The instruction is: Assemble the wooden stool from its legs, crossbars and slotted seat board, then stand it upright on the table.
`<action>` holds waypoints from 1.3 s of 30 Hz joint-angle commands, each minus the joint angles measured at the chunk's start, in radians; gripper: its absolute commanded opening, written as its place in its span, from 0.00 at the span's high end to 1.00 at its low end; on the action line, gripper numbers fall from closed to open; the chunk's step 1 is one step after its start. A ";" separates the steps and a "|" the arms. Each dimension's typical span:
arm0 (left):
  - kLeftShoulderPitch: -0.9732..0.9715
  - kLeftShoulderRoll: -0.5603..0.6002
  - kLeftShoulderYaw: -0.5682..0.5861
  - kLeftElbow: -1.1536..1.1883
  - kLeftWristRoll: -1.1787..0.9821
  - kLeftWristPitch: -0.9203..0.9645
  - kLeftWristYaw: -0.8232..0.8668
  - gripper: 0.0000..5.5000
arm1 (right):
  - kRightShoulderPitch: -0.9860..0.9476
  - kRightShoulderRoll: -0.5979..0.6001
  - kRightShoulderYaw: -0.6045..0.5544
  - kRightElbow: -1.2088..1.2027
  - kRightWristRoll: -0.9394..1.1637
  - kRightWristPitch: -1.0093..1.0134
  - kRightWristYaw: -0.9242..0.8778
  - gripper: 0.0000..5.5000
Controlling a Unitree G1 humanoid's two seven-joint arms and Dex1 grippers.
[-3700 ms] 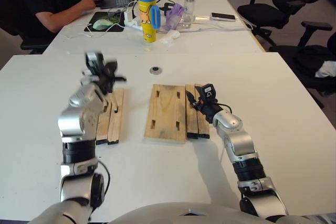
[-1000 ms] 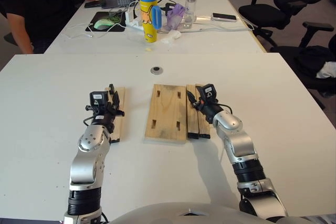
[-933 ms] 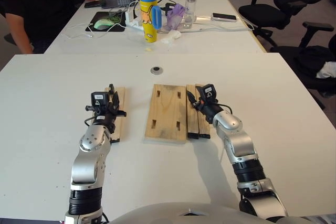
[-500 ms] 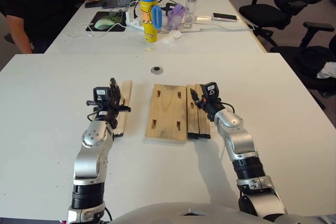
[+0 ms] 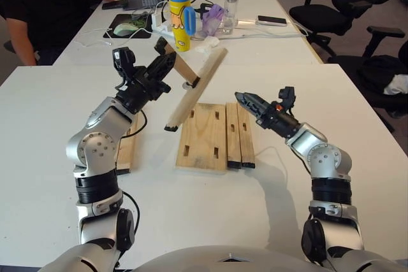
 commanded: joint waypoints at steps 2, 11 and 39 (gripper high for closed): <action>-0.109 0.076 0.043 0.110 -0.140 0.098 -0.063 0.93 | -0.070 -0.023 -0.084 0.055 0.175 0.157 0.016 0.13; -0.117 0.069 0.027 0.137 -0.256 0.180 -0.053 0.93 | -0.088 0.016 -0.110 0.007 0.314 0.240 -0.027 0.13; -0.071 0.072 -0.032 0.082 -0.312 0.157 0.014 0.86 | -0.064 -0.018 -0.054 -0.046 0.364 0.264 -0.005 0.63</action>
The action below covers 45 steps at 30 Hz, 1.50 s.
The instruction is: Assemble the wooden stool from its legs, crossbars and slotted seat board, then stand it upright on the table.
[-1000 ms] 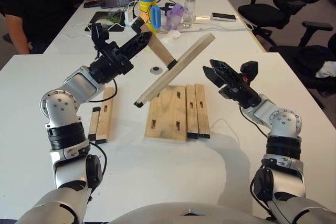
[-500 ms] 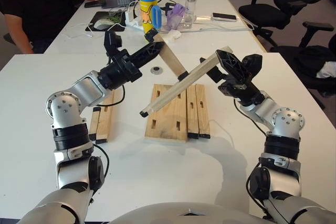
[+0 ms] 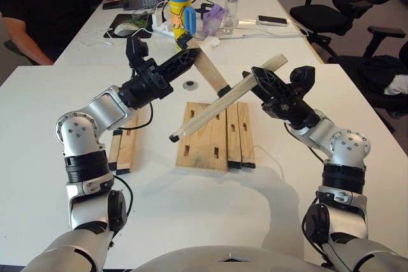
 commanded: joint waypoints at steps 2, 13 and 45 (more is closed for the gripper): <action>0.009 0.013 -0.012 0.004 0.005 -0.006 0.002 0.81 | 0.001 -0.017 0.012 -0.001 -0.012 -0.002 0.013 0.63; -0.032 -0.001 0.082 0.098 -0.161 -0.039 0.098 0.51 | 0.009 -0.050 0.015 0.017 -0.013 0.009 0.041 0.63; 0.318 0.392 -0.795 -0.104 1.176 -0.895 -0.600 0.39 | -0.046 -0.274 0.021 0.203 -0.375 -0.361 0.336 0.63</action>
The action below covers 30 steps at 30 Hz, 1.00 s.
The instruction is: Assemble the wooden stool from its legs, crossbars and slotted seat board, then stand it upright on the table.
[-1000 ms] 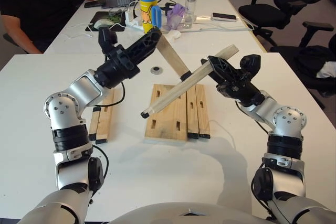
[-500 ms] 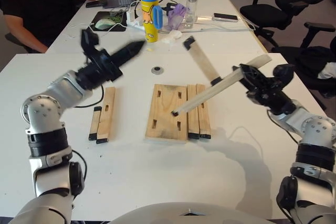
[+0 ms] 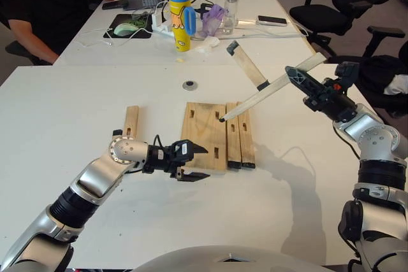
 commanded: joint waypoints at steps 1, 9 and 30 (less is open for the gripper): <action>0.001 -0.035 -0.014 0.074 0.092 -0.089 0.023 0.39 | -0.019 0.001 -0.008 -0.008 0.019 0.018 0.043 0.63; -0.005 -0.121 -0.031 0.214 0.201 -0.155 0.072 0.39 | -0.013 -0.017 0.044 -0.015 -0.036 -0.004 0.114 0.63; -0.009 -0.120 -0.041 0.509 0.307 -0.160 -0.011 0.39 | -0.138 -0.004 0.281 0.098 -0.331 -0.275 0.327 0.63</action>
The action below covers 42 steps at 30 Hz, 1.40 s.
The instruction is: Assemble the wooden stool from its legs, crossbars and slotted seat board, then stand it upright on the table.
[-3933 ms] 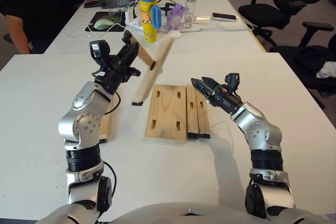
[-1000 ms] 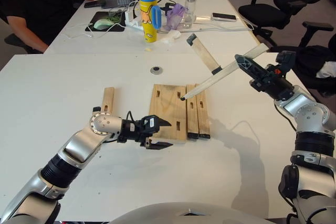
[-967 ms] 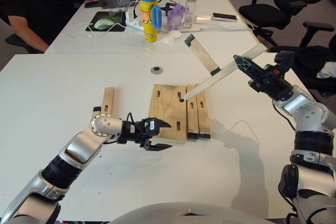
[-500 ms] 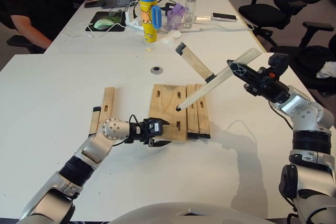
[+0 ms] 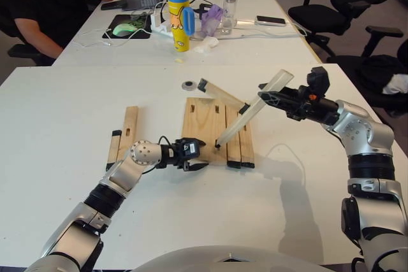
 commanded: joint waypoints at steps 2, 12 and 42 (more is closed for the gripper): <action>0.045 0.076 -0.045 0.110 0.063 0.054 -0.086 0.39 | -0.066 0.011 0.047 0.065 -0.075 -0.091 0.048 0.63; 0.082 0.043 -0.056 0.101 0.067 0.070 -0.051 0.39 | -0.011 0.027 0.096 -0.070 -0.058 -0.037 0.066 0.63; 0.174 -0.086 -0.072 0.074 0.049 0.185 0.129 0.39 | 0.196 0.071 0.292 -0.141 -0.256 -0.348 -0.119 0.63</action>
